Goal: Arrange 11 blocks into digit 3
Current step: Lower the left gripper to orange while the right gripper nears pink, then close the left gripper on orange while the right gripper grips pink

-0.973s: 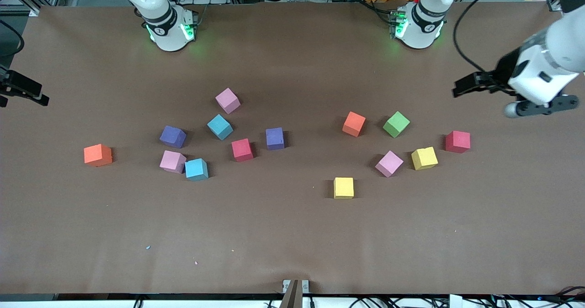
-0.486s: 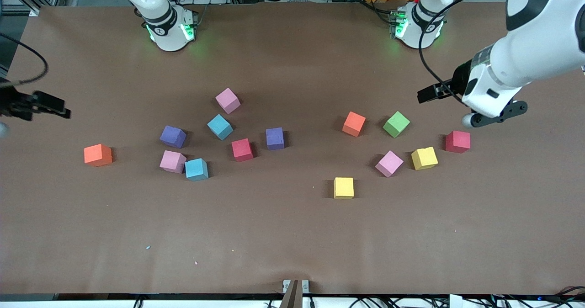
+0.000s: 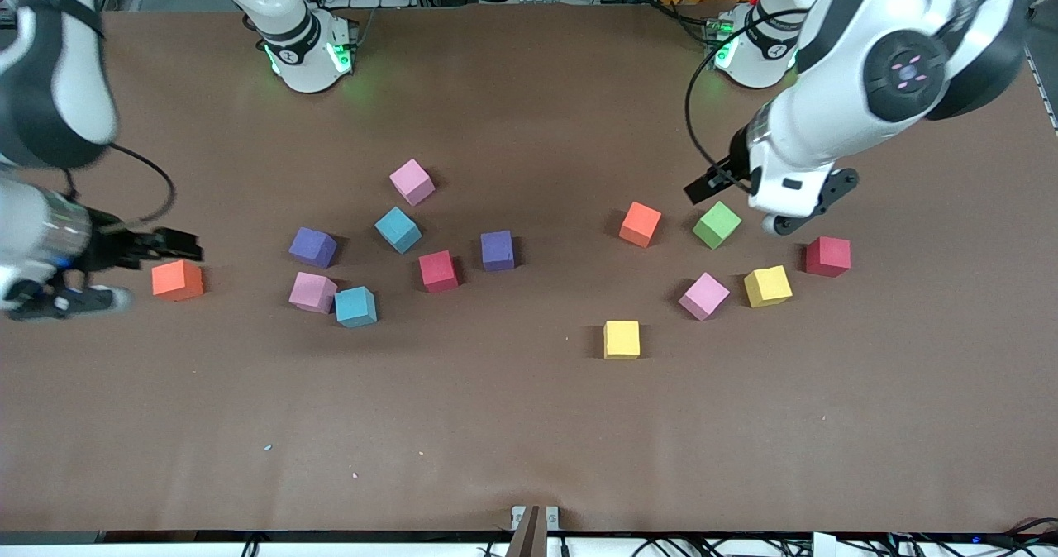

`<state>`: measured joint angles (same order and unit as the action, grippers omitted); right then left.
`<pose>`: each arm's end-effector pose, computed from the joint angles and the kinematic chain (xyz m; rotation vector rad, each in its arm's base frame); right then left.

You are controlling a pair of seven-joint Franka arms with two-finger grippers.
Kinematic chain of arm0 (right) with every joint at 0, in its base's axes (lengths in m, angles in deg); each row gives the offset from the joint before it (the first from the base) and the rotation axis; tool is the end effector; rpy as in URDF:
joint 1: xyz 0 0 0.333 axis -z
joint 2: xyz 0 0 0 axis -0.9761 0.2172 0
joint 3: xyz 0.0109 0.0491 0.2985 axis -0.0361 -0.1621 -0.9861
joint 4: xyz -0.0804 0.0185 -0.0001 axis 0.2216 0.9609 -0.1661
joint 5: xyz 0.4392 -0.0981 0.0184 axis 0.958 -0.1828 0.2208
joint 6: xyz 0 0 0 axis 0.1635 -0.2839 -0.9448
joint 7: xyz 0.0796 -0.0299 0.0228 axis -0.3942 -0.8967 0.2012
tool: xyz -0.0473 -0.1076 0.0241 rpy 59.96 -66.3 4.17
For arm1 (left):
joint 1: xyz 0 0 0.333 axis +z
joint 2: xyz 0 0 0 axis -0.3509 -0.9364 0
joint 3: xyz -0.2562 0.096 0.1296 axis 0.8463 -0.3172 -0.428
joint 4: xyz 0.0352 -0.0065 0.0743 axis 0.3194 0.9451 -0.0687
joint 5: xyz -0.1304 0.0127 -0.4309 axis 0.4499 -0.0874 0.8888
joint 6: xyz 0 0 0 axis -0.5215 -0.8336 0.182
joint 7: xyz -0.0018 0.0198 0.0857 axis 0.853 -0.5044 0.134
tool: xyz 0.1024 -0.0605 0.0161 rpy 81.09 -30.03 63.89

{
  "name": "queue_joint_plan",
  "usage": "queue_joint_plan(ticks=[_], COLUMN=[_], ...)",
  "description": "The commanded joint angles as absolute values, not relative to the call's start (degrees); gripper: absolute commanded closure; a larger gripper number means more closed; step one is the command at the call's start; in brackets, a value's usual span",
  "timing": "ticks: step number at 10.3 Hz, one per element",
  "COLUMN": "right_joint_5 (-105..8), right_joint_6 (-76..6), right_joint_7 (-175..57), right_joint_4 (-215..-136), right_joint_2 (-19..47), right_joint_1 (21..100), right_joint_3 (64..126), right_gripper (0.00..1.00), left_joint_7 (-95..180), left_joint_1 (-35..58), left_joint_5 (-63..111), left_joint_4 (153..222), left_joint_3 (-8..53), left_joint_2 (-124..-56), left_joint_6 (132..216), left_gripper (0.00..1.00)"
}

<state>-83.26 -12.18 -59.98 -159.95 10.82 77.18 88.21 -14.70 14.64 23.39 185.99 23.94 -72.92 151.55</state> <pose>0.6964 0.0224 0.4332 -3.0686 -0.1981 0.2866 0.5703 -0.2819 0.4515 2.9191 1.0551 -0.4227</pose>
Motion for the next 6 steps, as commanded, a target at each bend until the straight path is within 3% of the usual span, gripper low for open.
queue_joint_plan(ticks=[1,3,6], right_joint_5=[-82.62,-82.62,-82.8], right_joint_6=[-13.61,-19.47,-29.66], right_joint_7=[-60.03,-60.56,-60.83], right_joint_4=[-158.96,-161.49,-169.05], right_joint_2=[15.12,17.68,17.51], right_joint_1=[76.49,76.4,76.57], right_joint_3=[88.24,88.24,88.33], right_gripper=[0.0,0.0,0.0], left_joint_7=[-27.41,-37.09,-41.61], left_joint_1=[14.92,14.92,15.01], left_joint_5=[22.33,22.07,20.05], left_joint_4=[195.15,204.45,215.98], left_joint_3=[25.97,28.61,30.46], left_joint_2=[-70.72,-69.94,-69.85], left_joint_6=[161.3,174.8,187.67], left_gripper=[0.0,0.0,0.0])
